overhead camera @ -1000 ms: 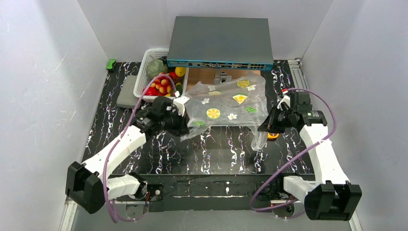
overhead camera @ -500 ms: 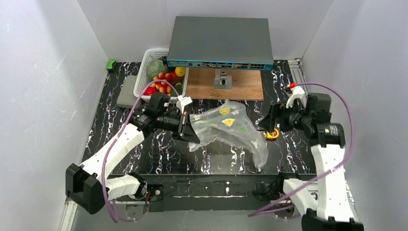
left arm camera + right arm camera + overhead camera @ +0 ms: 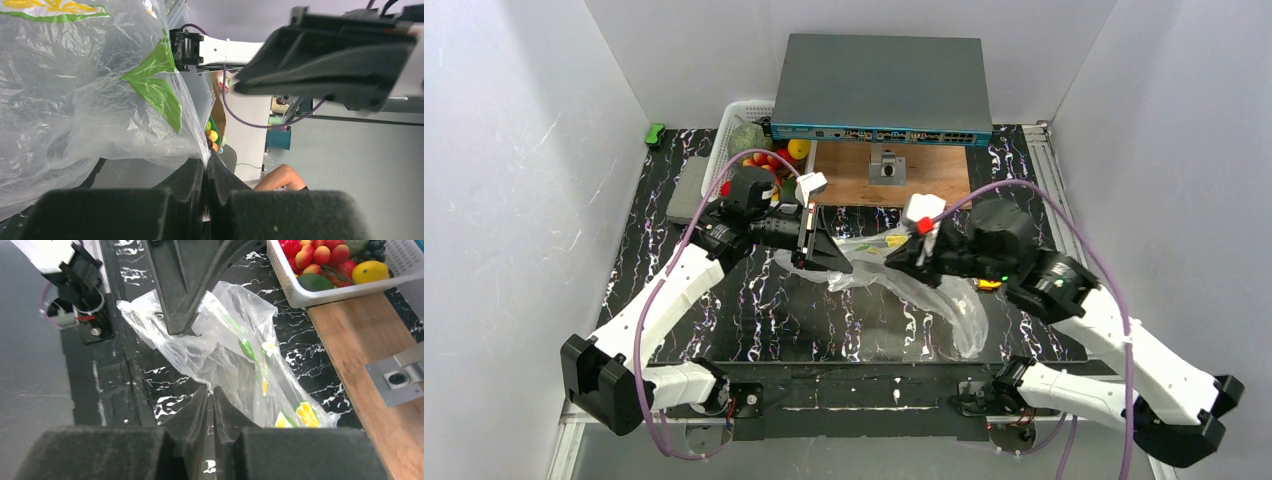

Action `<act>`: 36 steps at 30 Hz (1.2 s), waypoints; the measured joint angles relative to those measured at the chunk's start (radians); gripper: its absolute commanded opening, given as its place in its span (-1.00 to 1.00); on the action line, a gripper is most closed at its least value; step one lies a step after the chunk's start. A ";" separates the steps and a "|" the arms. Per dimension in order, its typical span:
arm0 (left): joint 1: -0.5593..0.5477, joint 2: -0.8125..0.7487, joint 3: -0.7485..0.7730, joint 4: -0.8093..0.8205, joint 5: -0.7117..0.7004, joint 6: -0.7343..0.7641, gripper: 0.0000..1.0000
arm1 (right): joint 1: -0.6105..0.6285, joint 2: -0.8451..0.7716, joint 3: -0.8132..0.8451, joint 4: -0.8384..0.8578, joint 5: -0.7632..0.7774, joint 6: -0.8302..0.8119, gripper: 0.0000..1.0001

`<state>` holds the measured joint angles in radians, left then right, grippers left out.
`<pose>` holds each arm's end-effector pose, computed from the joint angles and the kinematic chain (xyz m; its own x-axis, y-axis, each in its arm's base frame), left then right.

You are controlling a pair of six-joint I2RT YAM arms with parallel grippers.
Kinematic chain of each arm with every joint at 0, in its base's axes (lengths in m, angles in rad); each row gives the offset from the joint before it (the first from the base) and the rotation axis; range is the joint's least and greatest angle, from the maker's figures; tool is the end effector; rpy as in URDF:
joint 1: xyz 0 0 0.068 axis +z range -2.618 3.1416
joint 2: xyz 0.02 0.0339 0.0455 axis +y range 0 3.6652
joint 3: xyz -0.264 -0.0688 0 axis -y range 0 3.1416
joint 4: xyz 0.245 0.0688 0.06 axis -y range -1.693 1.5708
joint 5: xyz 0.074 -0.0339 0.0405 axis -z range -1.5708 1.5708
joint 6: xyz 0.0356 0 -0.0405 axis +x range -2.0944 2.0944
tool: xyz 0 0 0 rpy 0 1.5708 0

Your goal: Place the fake fruits into the plastic bag and tie a complex knot

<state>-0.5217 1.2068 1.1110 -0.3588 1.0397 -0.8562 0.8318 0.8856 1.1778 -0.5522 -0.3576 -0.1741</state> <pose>0.2087 -0.1553 0.3561 -0.9474 0.1033 -0.3028 0.3180 0.2001 -0.9268 0.1080 0.1370 0.4183 -0.0111 -0.2531 -0.9674 -0.9363 0.3422 -0.0788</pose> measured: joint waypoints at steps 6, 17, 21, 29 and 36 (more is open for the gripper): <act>0.000 0.002 0.063 0.007 0.047 -0.011 -1.00 | 0.137 0.096 -0.158 0.193 0.273 -0.105 -0.91; 0.522 -0.026 0.215 -0.529 0.177 0.467 -1.00 | -0.243 -0.294 -0.570 0.015 0.294 -0.579 0.97; 0.514 0.068 0.296 -0.804 -0.082 0.779 -1.00 | -0.385 -0.261 -0.509 -0.076 0.160 -0.665 0.97; 0.326 0.105 0.196 -0.872 -0.423 0.980 -1.00 | -0.360 -0.084 -0.240 -0.391 -0.069 -0.642 0.87; 0.268 0.207 0.208 -0.829 -0.438 0.953 -1.00 | -0.132 0.044 0.019 -0.447 -0.200 -0.452 0.50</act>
<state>-0.2539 1.4139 1.3186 -1.1877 0.6018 0.0963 0.6994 0.9298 1.1973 -0.9997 -0.5571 -0.6266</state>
